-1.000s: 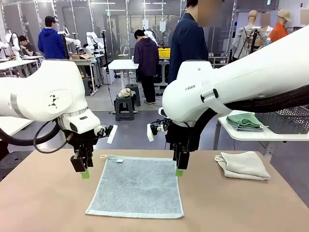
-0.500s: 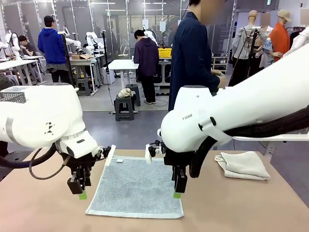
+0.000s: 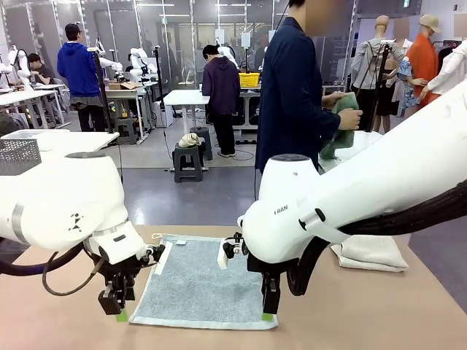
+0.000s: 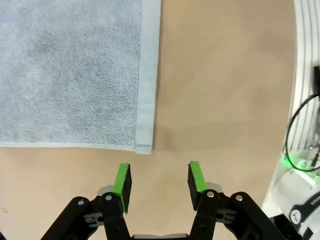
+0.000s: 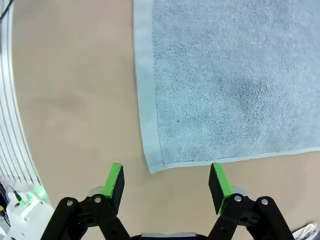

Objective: Fold the towels and place them in the basket.
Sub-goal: When a person lays out a Towel with hook on the table, fold it in half twice.

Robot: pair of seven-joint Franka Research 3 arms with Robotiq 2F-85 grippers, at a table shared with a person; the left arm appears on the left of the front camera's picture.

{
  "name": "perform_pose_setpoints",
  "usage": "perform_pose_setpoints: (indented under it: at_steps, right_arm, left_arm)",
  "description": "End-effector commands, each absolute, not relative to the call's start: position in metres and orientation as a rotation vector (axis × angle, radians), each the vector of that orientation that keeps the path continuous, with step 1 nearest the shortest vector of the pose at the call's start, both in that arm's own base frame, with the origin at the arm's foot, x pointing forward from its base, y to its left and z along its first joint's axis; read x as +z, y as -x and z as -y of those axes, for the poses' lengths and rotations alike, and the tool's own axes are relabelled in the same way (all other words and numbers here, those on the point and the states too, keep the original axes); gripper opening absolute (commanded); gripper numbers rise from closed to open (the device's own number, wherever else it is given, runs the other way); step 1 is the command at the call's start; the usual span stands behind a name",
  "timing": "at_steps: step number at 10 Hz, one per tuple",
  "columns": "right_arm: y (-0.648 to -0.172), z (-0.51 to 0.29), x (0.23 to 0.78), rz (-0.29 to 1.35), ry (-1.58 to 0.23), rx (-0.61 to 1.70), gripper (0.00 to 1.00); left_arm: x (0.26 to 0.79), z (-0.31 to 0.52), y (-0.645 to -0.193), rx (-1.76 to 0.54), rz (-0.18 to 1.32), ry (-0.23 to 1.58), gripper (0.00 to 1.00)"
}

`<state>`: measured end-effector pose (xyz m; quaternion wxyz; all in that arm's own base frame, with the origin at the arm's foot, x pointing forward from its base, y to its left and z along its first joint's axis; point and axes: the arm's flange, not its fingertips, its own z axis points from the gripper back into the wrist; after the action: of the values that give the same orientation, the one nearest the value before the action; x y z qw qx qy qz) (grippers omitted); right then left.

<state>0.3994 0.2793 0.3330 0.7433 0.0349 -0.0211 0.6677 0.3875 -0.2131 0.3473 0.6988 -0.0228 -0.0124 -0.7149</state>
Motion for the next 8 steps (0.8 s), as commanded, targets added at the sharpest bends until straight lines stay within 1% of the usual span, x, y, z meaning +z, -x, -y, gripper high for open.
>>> perform_pose_setpoints:
  at_steps: [1,3,7,8]
  right_arm:
    - [-0.401,-0.285,0.314,0.045,-0.036,1.439,0.85]
    - [-0.403,-0.282,0.303,0.023,-0.026,1.463,0.85]
    - [-0.401,-0.284,0.294,0.011,-0.032,1.516,0.85]
    - [-0.4,-0.284,0.295,0.015,-0.025,1.517,0.85]
  left_arm:
    - [0.331,0.215,-0.388,-1.634,0.057,0.02,0.59]
    - [0.319,0.216,-0.386,-1.66,0.065,0.002,0.59]
    - [0.313,0.226,-0.385,-1.703,0.078,-0.041,0.59]
    - [0.314,0.229,-0.385,-1.706,0.082,-0.041,0.69]
